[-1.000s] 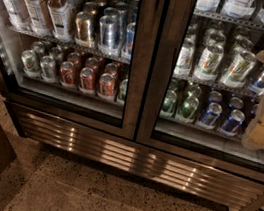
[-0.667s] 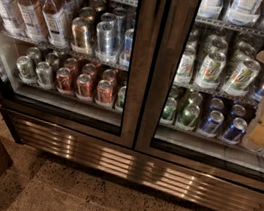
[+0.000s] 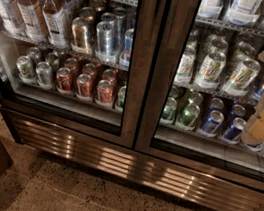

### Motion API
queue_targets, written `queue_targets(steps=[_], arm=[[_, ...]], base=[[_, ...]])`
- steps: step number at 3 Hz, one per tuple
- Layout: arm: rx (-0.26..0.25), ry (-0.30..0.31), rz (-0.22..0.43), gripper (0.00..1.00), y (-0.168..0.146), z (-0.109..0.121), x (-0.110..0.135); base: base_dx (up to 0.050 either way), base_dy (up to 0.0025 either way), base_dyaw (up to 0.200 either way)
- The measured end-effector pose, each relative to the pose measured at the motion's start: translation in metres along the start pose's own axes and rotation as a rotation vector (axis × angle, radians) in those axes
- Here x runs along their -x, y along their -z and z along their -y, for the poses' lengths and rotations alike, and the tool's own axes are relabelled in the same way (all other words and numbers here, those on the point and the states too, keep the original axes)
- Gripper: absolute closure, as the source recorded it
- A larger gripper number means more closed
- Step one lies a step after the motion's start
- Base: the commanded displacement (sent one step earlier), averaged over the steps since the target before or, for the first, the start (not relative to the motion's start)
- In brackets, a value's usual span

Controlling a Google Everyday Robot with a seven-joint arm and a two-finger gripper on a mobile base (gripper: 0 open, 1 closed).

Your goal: Open left fridge door

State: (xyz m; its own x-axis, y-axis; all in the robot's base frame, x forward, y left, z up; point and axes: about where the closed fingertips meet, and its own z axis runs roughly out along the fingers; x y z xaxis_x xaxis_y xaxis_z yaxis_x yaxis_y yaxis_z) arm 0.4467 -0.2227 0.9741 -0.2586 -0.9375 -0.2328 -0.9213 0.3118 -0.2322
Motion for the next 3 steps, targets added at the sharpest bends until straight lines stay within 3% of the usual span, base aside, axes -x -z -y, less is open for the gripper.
queue_targets(steps=[2,3], arm=[[0.138,-0.007,0.006,0.00,-0.075,0.005,0.013],[0.138,-0.007,0.006,0.00,-0.075,0.005,0.013]], base=[[0.000,0.00000,0.000],[0.000,0.00000,0.000]])
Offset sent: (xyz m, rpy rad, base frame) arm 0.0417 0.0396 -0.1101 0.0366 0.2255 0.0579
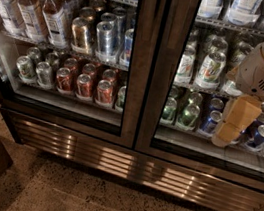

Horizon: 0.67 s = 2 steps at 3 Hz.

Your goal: Open left fridge door

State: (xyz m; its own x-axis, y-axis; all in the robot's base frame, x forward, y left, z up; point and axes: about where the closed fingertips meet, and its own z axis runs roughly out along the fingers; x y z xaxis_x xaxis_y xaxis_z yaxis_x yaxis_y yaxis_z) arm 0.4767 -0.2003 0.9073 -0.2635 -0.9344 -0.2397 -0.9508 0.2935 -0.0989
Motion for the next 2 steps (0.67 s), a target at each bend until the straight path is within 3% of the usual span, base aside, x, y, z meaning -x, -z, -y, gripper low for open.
queue_targets(steps=[2], arm=[[0.021,0.147,-0.039,0.00,-0.027,-0.027,0.054]], base=[[0.000,0.00000,0.000]])
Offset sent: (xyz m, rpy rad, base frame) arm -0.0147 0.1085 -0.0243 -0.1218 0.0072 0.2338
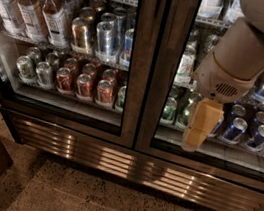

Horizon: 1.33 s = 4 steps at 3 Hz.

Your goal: Open left fridge door

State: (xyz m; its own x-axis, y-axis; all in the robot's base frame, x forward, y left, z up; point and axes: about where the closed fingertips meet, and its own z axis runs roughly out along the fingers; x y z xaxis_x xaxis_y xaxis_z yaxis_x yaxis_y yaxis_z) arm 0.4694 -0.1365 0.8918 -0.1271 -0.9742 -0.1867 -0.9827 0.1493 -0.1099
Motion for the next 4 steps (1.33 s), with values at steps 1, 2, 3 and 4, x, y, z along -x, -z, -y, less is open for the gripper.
queue_targets(steps=[1,2,3,4], arm=[[-0.013,0.064,-0.030,0.00,-0.005,-0.011,0.028],[-0.013,0.064,-0.030,0.00,-0.005,-0.011,0.028],[0.002,0.077,0.066,0.00,-0.006,-0.011,0.025],[0.031,0.096,0.252,0.00,-0.008,-0.009,0.016]], base=[[0.000,0.00000,0.000],[0.000,0.00000,0.000],[0.000,0.00000,0.000],[0.000,0.00000,0.000]])
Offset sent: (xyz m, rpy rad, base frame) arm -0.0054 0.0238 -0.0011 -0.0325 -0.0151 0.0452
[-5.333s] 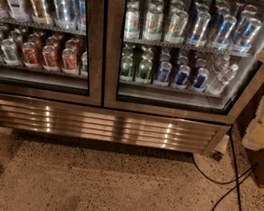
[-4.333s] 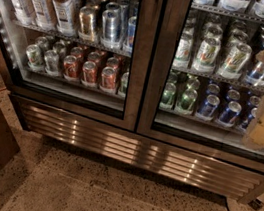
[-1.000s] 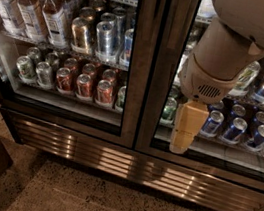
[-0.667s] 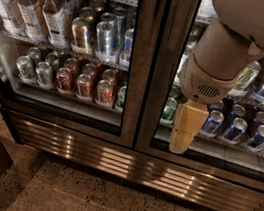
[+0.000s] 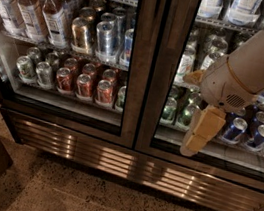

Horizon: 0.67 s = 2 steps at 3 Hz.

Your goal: Open left fridge door

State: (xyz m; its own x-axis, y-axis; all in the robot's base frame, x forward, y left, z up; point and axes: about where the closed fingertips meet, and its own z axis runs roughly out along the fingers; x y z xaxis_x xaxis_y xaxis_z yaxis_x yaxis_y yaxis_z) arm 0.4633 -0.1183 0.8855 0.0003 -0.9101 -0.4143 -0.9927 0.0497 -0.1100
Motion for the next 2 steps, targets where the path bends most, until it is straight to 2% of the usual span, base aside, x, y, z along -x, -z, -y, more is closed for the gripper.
queue_targets(steps=[1,2], arm=[[0.015,0.018,0.046,0.00,0.0002,-0.0053,0.0103],[0.015,0.020,0.046,0.00,0.0004,-0.0055,0.0112]], base=[[0.000,0.00000,0.000],[0.000,0.00000,0.000]])
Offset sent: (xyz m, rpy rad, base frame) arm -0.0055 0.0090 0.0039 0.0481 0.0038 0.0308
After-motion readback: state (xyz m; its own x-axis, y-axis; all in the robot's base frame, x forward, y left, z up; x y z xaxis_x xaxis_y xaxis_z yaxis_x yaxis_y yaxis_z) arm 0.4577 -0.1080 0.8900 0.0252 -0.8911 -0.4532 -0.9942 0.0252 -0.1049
